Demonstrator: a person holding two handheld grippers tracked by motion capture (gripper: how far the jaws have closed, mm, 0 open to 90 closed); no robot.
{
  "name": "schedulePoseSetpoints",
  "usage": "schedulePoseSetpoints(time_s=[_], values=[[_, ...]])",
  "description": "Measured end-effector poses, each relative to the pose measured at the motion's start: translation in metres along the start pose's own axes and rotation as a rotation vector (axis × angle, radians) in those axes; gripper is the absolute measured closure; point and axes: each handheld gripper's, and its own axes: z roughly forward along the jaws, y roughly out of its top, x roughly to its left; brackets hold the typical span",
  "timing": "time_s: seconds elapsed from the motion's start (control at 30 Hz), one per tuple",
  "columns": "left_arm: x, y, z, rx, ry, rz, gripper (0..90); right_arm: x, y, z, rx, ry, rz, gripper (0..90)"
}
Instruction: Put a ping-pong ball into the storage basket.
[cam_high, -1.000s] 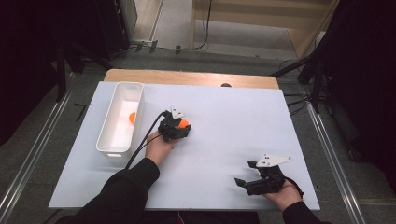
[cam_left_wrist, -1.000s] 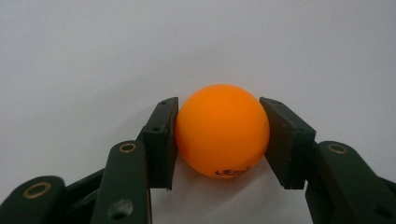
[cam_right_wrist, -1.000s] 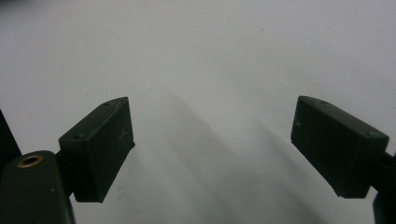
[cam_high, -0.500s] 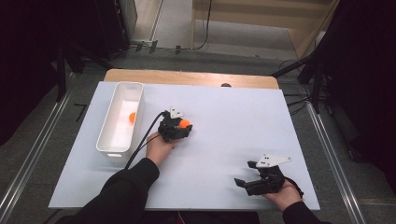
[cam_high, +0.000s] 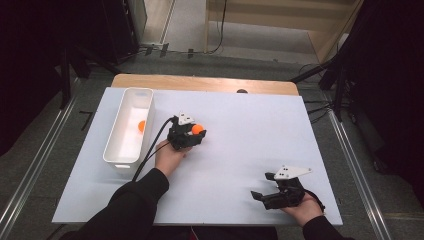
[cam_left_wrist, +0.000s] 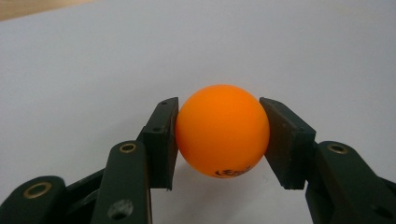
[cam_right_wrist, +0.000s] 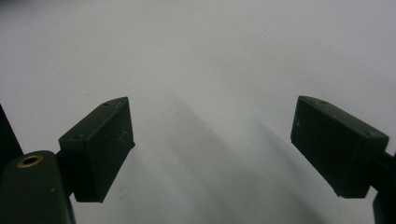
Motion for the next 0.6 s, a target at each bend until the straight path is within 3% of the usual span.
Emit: schedulePoseSetpoints(time_s=[0.23,0.43,0.6], values=[[-0.002,0.006,-0.009,-0.029,-0.004,-0.001,50.1,0.000,0.000,0.000,0.000,-0.001,0.000,11.7],[-0.001,0.014,-0.020,-0.037,-0.035,-0.022,50.1,0.000,0.000,0.000,-0.004,-0.005,-0.001,11.7],[-0.003,0.018,-0.023,-0.007,-0.055,-0.024,50.0,0.000,0.000,0.000,-0.003,-0.005,-0.001,11.7]])
